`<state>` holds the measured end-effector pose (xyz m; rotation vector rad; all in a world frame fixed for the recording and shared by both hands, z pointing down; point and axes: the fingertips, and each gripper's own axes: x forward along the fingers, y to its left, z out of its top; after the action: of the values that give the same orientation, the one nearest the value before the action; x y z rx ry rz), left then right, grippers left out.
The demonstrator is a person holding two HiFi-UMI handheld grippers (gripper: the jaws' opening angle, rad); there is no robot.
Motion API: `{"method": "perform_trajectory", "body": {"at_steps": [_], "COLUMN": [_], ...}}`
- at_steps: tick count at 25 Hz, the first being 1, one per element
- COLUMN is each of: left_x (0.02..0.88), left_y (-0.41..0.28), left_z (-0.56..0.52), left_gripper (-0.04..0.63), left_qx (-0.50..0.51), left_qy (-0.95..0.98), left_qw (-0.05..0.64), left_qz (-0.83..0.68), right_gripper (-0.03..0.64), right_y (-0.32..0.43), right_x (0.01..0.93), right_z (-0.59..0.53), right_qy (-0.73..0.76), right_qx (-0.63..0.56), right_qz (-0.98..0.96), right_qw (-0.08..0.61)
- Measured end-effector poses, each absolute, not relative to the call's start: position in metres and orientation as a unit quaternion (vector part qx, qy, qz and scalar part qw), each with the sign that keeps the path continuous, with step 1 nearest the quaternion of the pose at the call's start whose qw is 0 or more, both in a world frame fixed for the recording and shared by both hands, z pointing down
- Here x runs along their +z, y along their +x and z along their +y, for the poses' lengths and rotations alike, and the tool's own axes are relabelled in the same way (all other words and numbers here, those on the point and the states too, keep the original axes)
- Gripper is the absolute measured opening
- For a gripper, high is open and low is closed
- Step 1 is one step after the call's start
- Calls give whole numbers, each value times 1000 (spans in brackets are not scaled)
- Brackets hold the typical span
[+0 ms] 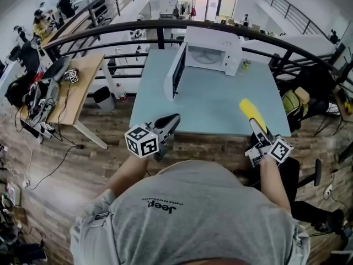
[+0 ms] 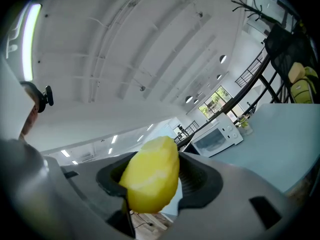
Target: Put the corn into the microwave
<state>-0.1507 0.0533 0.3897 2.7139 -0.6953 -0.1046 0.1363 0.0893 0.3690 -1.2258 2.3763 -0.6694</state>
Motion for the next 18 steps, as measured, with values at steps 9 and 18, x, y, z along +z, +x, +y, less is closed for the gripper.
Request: {"method": "perform_trajectory", "body": {"at_steps": [9, 18], "left_x": [402, 407], "left_y": [-205, -241], "left_z": [8, -20], "left_gripper": [18, 18], "left_qx": [-40, -44], "left_qy": [951, 940], "left_qw": [181, 191], "left_qz": [-246, -277], "right_gripper": [249, 249], "right_y": [91, 74], "right_x": [383, 387], "right_z": [44, 5], "right_qy": [-440, -428], "right_qx": [-256, -266], "right_qz": [842, 846], "right_qw": [180, 175]}}
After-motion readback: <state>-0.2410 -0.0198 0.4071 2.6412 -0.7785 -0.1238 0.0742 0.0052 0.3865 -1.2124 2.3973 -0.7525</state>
